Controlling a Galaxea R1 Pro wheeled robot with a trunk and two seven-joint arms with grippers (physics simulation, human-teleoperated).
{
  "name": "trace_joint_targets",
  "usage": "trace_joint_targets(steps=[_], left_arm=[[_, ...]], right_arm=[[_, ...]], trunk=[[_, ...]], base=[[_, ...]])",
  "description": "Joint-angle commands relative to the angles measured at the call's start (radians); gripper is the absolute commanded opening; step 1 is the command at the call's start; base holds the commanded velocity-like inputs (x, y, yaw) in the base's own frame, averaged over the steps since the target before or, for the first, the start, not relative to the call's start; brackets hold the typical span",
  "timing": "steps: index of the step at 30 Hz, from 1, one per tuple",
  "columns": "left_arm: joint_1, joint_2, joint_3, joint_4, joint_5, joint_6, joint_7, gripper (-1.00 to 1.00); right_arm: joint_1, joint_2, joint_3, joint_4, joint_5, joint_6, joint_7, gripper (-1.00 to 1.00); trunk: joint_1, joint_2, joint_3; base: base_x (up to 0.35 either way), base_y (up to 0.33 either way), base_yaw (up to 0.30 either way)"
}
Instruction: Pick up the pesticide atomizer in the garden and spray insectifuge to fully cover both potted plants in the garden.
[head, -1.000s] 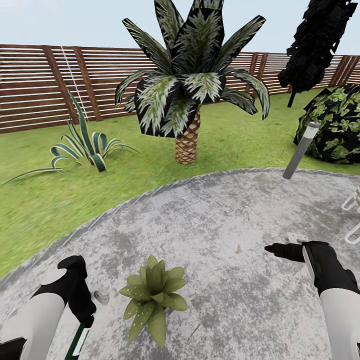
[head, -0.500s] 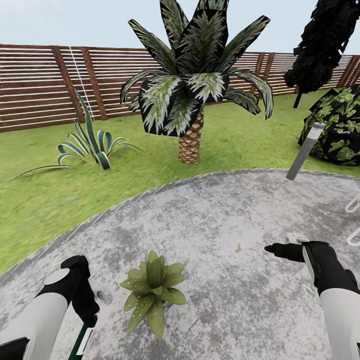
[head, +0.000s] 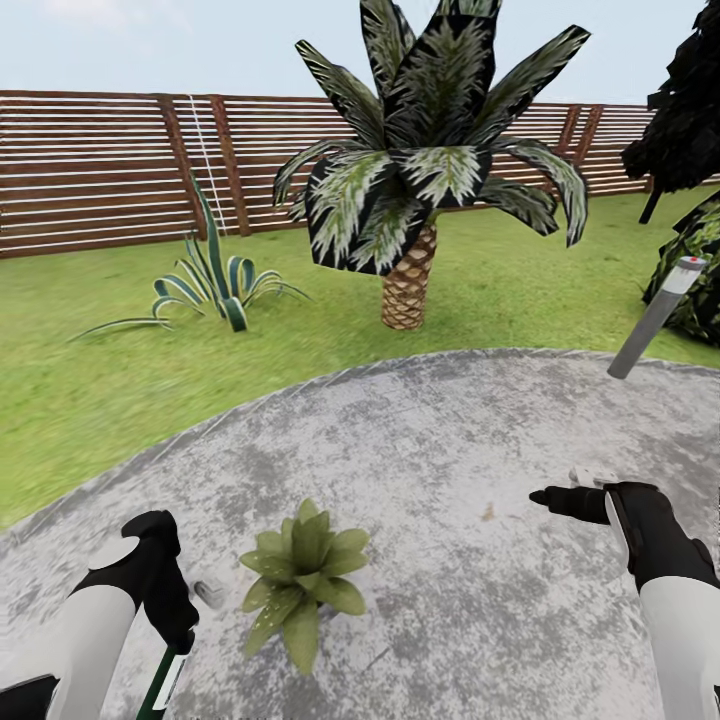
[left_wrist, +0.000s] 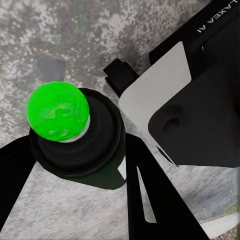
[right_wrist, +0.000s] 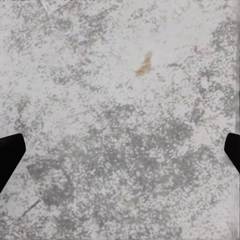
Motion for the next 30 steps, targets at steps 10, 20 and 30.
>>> trace_joint_targets(steps=[10,20,30], left_arm=[[-0.001,-0.001,0.005,-0.001,-0.010,0.028,-0.009,-1.00],[-0.001,-0.001,0.005,-0.001,-0.010,0.039,-0.009,-1.00],[-0.001,-0.001,0.007,-0.001,-0.010,0.045,-0.009,-1.00]], right_arm=[[-0.001,0.000,-0.002,-0.001,0.011,0.002,0.009,1.00],[-0.001,0.000,-0.002,-0.001,0.011,0.002,0.009,1.00],[-0.001,0.001,-0.002,-0.001,0.011,0.002,0.009,1.00]], trunk=[[0.000,0.000,0.005],[0.000,0.000,0.014],[0.000,0.000,0.014]], base=[[0.000,-0.297,0.129],[0.034,-0.062,0.164],[0.206,-0.159,0.085]])
